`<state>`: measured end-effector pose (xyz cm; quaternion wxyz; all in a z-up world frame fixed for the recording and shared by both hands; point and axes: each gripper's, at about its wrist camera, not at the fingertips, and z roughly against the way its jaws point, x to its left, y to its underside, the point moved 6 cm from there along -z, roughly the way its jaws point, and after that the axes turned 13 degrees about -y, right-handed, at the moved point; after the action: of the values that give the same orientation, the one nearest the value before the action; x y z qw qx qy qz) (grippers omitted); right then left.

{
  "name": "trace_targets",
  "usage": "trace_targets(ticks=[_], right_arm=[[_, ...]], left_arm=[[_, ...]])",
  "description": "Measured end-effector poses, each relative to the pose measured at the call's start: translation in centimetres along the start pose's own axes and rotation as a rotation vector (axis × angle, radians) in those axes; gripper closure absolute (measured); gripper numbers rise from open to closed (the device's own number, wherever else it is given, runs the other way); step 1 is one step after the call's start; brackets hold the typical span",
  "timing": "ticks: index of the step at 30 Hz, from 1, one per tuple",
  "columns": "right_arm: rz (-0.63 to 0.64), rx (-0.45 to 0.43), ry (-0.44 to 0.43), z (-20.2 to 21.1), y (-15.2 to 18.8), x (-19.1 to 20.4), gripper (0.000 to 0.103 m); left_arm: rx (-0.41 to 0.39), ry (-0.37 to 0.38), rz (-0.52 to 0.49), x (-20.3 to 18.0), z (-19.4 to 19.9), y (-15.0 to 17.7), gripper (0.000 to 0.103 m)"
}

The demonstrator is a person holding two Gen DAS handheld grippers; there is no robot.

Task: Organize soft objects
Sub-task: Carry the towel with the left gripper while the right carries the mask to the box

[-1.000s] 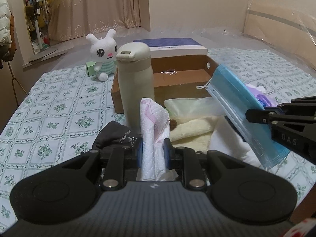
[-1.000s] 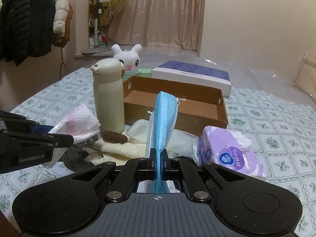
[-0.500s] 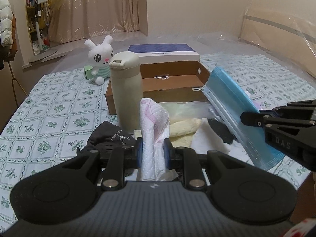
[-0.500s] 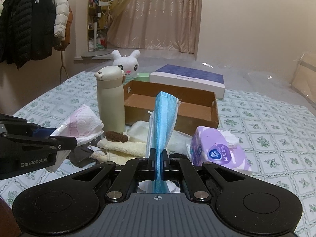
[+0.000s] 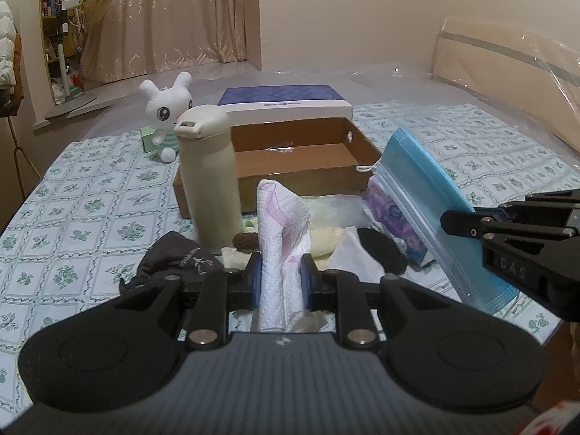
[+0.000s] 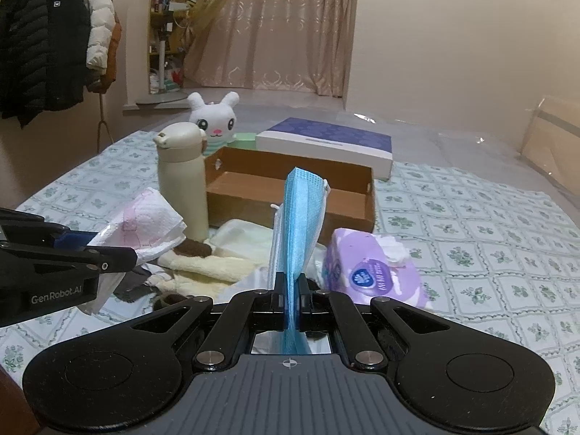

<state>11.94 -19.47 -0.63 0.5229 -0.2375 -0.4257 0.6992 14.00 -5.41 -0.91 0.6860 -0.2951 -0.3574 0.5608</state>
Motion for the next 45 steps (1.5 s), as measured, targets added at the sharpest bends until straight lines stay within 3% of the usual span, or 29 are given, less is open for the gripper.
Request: trace_targets(ticks=[25,45], right_arm=[[0.019,-0.002,0.047,-0.8,-1.6,-3.9,0.1],[0.014,-0.002,0.027,-3.3,-3.8,-6.5,0.1]], left_arm=[[-0.015,0.037,0.005,-3.3,-2.9,-3.3,0.083],[-0.016,0.036,0.019,-4.7,-6.0,-6.0,0.083]])
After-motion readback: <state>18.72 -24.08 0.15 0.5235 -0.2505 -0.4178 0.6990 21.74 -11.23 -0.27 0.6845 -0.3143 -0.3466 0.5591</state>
